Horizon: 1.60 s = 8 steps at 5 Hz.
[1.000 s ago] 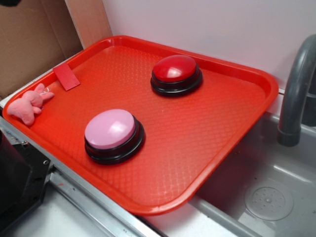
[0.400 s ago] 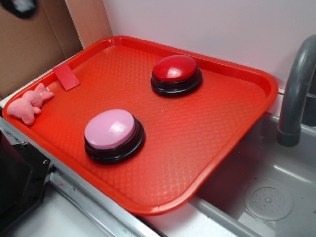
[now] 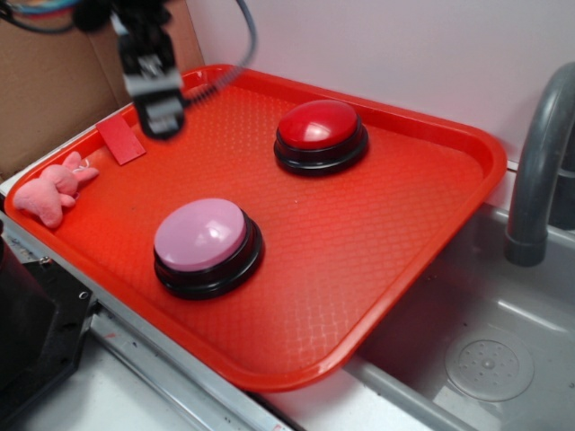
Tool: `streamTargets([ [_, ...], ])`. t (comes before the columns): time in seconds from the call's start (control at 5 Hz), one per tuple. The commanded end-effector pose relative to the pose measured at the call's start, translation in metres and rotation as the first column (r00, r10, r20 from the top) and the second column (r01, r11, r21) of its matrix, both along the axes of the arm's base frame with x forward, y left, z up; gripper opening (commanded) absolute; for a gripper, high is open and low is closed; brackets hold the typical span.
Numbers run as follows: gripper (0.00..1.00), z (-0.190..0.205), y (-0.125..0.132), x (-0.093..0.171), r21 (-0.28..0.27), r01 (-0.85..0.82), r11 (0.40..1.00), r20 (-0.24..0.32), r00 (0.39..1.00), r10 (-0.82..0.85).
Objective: Push the pink button.
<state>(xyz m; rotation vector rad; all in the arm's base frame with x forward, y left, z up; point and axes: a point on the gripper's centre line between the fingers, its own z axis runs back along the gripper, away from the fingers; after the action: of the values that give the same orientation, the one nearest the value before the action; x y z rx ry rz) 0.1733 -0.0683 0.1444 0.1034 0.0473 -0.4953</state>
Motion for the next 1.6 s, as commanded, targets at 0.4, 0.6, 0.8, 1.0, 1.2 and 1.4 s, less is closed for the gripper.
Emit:
streamTargets([
  [0.4, 1.00, -0.074, 0.006, 0.005, -0.094, -0.046, 0.994, 0.093, 0.994, 0.055],
  [0.6, 1.00, -0.082, -0.005, 0.017, -0.096, -0.025, 0.995, 0.072, 0.997, 0.032],
  [0.8, 1.00, -0.093, -0.011, 0.014, -0.079, -0.023, 0.997, 0.027, 0.999, 0.025],
  [1.0, 1.00, -0.093, -0.006, 0.008, -0.074, -0.052, 0.996, 0.026, 0.998, 0.054],
  [1.2, 1.00, -0.091, -0.004, 0.002, -0.083, -0.075, 0.994, 0.029, 0.997, 0.077],
  [1.4, 1.00, -0.079, -0.004, 0.003, -0.068, -0.072, 0.995, 0.044, 0.996, 0.075],
])
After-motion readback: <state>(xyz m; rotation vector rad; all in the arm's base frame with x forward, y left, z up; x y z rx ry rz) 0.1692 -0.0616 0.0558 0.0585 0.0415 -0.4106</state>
